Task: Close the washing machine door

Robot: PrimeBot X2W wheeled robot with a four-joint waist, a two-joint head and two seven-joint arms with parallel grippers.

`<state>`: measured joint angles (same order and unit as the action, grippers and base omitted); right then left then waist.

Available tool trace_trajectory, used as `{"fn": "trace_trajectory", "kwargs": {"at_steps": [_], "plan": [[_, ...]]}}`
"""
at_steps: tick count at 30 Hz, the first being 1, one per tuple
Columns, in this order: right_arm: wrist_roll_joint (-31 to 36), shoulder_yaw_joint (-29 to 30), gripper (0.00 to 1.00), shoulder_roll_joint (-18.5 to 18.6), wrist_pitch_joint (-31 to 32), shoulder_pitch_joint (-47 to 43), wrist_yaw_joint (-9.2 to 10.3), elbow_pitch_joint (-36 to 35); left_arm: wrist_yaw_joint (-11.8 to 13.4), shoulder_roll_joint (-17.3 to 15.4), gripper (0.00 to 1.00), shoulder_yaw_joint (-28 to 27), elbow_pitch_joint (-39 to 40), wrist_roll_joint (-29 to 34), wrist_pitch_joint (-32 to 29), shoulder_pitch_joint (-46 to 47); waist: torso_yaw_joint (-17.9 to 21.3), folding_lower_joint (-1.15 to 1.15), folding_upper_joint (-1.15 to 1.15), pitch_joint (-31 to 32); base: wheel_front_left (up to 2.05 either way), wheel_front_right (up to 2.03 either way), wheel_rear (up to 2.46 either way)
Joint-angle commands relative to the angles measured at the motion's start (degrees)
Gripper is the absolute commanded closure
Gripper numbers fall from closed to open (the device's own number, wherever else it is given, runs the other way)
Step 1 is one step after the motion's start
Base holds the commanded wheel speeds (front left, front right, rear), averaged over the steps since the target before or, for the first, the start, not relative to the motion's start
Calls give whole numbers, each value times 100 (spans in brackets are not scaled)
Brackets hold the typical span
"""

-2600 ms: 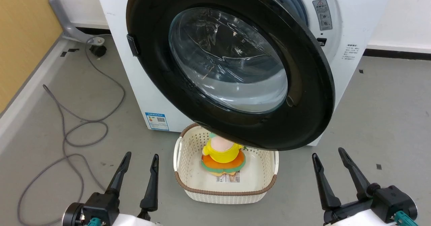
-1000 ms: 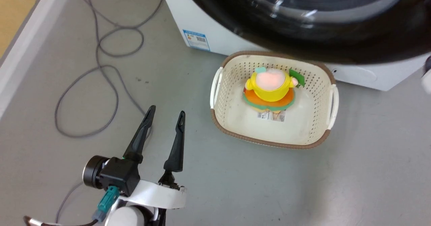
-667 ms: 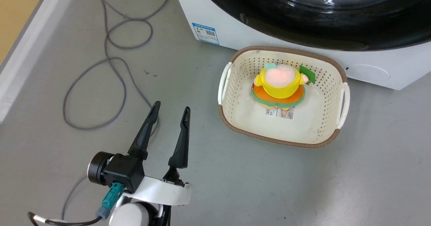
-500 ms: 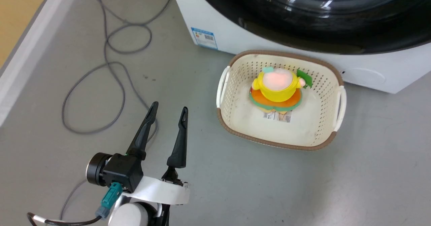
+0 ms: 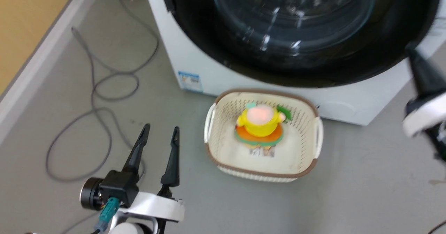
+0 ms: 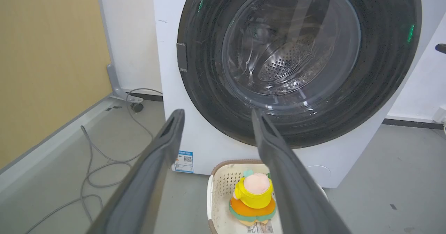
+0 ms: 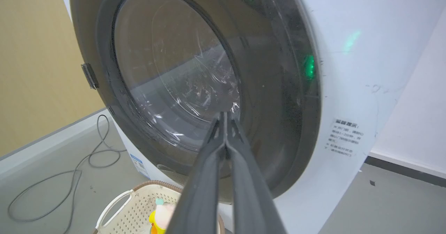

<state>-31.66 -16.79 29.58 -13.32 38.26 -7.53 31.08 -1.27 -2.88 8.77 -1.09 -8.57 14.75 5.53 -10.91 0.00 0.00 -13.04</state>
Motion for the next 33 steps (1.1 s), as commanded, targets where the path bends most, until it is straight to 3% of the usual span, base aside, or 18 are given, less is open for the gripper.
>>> {"fn": "trace_trajectory", "kwargs": {"at_steps": [1,10,16,22,23,24,25,33], "plan": [[18,25,100,-99,-60,-290,4,-149,-19,0,0,-43,-37,52,25,-89,243,0,0,319,0,0,0],[447,909,100,-833,-150,-2031,4,-1506,-68,-29,0,-337,-159,95,25,-440,643,0,0,793,0,0,0],[1108,1689,100,-1535,-95,-2981,4,-2160,-85,-38,0,-375,-274,135,25,-599,729,0,0,941,0,0,0],[1701,2111,100,-2161,13,-3849,4,-2780,-80,-30,0,-340,-346,131,25,-746,738,0,0,1064,0,0,0],[1788,2154,60,-2223,25,-3959,4,-2846,-83,-29,0,-335,-354,132,25,-769,738,0,0,1083,0,0,0],[1914,2198,11,-2263,22,-4053,4,-2906,-88,-28,0,-328,-366,135,25,-794,737,0,0,1107,0,0,0],[2020,2226,0,-2300,19,-4139,4,-2946,-93,-28,0,-314,-380,148,25,-819,734,0,0,1128,0,0,0],[2352,2266,0,-2485,5,-4485,4,-3066,-73,-21,0,-236,-420,193,25,-910,692,0,0,1211,0,0,0]]}}
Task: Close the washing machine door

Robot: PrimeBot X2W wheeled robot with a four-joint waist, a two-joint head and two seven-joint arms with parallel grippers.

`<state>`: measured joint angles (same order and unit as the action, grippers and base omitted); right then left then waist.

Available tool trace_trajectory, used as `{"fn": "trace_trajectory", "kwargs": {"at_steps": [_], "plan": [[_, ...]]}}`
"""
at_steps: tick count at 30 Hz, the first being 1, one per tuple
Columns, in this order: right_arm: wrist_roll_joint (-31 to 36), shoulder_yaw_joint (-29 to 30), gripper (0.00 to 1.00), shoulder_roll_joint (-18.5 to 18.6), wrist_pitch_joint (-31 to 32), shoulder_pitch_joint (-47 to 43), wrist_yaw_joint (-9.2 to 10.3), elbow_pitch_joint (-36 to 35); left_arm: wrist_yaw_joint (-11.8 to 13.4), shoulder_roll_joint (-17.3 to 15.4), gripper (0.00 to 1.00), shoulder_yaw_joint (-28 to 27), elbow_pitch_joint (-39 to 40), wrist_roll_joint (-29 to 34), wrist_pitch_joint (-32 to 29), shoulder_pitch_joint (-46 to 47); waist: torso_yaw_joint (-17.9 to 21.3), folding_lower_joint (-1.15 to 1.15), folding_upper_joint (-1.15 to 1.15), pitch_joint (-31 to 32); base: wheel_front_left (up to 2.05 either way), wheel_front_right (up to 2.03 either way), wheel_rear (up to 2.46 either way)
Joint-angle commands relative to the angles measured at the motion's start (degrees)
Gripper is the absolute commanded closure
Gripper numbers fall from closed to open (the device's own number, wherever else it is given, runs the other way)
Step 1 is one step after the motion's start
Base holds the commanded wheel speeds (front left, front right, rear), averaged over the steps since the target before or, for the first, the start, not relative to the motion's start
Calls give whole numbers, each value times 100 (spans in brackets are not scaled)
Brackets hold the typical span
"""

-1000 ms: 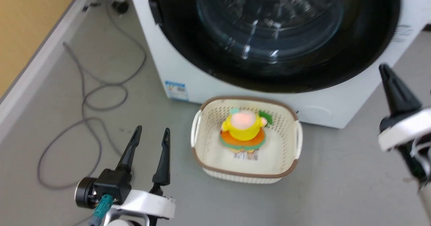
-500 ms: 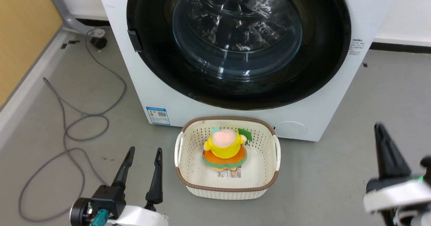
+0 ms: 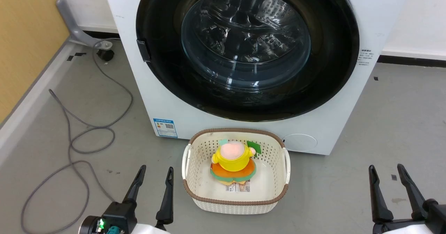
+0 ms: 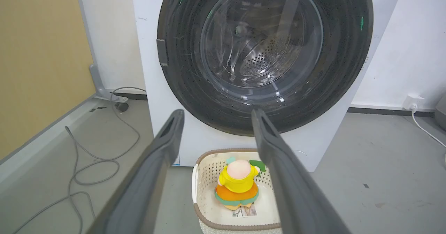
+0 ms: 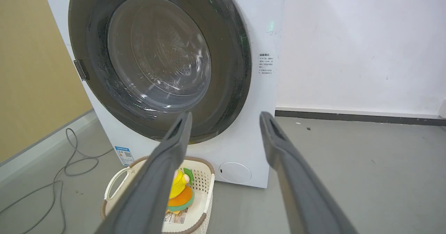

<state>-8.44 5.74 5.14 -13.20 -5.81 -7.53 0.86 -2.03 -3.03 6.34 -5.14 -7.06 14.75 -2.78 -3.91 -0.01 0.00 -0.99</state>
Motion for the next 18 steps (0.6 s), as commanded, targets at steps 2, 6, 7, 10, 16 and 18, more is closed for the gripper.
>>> {"fn": "trace_trajectory", "kwargs": {"at_steps": [2,6,7,10,16,18], "plan": [[43,7,0,-62,-14,-105,4,-55,8,-5,0,24,-22,48,25,-76,-17,1,0,10,0,0,0],[33,25,0,-89,-26,-112,4,-58,20,-3,0,39,-31,60,25,-69,-23,1,0,27,0,0,0],[26,30,0,-93,-29,-108,4,-61,22,-3,0,42,-38,65,25,-72,-22,1,0,32,0,0,0],[17,24,0,-98,-33,-101,4,-65,18,-3,0,54,-65,77,25,-77,-23,1,0,40,0,0,0],[8,-3,100,-73,-1,-43,0,-26,42,3,100,37,-77,41,-10,-3,-26,1,0,62,0,0,0],[8,-5,100,-73,-1,-43,0,-25,41,3,100,41,-78,41,-11,-2,-25,1,0,63,0,0,0]]}}
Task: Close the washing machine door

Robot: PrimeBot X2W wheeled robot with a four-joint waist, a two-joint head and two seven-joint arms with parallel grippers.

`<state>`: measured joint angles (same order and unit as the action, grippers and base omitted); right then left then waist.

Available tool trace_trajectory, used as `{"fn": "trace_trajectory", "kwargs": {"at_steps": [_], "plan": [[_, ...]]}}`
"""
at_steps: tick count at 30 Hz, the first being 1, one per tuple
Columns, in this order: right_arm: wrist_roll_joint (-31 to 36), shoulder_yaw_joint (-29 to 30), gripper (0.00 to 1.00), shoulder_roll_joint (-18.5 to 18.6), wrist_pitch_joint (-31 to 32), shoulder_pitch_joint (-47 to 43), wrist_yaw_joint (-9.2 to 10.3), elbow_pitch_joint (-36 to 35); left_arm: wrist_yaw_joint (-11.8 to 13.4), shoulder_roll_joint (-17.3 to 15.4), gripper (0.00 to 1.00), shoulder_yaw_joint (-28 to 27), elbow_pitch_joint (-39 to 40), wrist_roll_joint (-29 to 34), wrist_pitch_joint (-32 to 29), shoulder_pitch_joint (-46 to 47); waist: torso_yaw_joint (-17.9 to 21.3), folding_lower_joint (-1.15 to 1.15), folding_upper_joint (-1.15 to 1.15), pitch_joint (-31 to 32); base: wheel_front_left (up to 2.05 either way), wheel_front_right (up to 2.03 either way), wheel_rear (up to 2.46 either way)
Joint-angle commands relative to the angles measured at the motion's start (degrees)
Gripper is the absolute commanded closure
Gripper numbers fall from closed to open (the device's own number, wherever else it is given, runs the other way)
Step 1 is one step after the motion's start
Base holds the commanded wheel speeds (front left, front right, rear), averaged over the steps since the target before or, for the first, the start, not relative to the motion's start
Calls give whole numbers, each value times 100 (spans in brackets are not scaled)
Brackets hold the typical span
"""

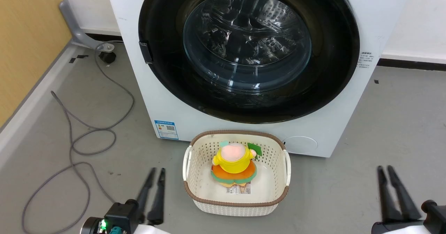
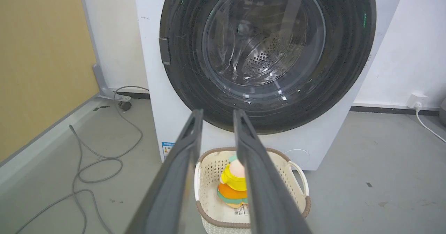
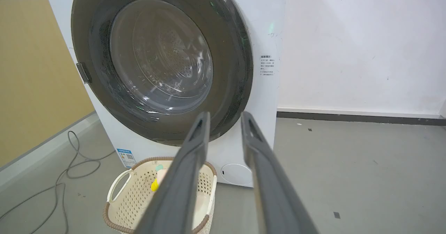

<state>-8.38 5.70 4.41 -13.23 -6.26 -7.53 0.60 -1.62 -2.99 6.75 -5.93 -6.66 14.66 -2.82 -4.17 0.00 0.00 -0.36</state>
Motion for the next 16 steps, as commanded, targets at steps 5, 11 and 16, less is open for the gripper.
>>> {"fn": "trace_trajectory", "kwargs": {"at_steps": [5,11,16], "plan": [[31,-21,100,-6,49,23,0,-1,6,0,100,-24,22,25,-54,11,16,0,0,2,0,0,0],[65,-44,100,-12,102,48,0,-4,12,1,100,-51,46,51,-113,22,32,0,0,3,0,0,0],[98,-67,100,-18,155,73,0,-6,19,1,100,-78,69,78,-172,33,49,0,0,4,0,0,0]]}}
